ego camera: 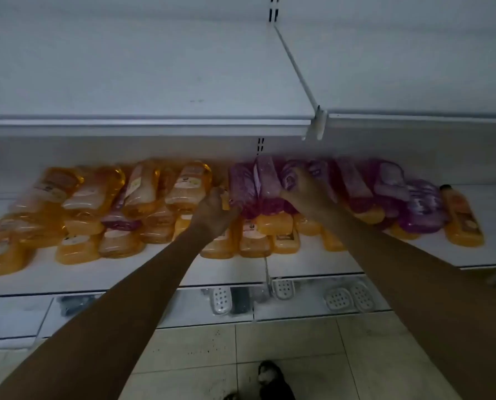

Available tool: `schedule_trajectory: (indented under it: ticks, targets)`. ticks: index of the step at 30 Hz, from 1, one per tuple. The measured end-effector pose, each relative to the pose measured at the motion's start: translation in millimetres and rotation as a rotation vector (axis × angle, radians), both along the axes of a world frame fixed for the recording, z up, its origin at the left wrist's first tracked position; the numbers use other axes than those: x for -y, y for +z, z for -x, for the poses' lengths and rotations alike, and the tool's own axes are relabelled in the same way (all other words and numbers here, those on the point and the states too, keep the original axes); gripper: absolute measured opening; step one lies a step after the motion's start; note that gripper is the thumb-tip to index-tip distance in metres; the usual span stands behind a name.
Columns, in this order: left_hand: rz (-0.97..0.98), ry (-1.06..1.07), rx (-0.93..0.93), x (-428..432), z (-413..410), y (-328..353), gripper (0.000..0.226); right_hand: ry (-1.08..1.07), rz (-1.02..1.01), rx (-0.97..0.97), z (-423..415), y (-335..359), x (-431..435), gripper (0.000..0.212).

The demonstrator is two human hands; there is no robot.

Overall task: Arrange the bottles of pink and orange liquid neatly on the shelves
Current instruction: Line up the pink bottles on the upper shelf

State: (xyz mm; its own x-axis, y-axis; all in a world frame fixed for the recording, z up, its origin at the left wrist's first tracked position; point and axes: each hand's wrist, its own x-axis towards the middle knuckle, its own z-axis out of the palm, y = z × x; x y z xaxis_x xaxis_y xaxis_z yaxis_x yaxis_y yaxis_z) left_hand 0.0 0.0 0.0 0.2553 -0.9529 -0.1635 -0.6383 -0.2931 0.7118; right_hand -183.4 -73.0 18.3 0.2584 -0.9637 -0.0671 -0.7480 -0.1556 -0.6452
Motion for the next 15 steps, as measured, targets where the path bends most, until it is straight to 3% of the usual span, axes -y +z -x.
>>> schedule_trajectory:
  ticks: [6, 12, 15]
  targets:
    - [-0.009, 0.111, 0.012, 42, 4, -20, 0.056, 0.085, 0.019, -0.138, -25, -18, 45, 0.053]
    - [-0.158, 0.140, 0.354, 75, 25, -28, 0.064, 0.157, -0.018, -0.175, -47, -26, 66, 0.062]
    - [-0.241, 0.126, 0.416, 87, 23, -33, 0.065, 0.138, 0.006, -0.147, -48, -26, 75, 0.052]
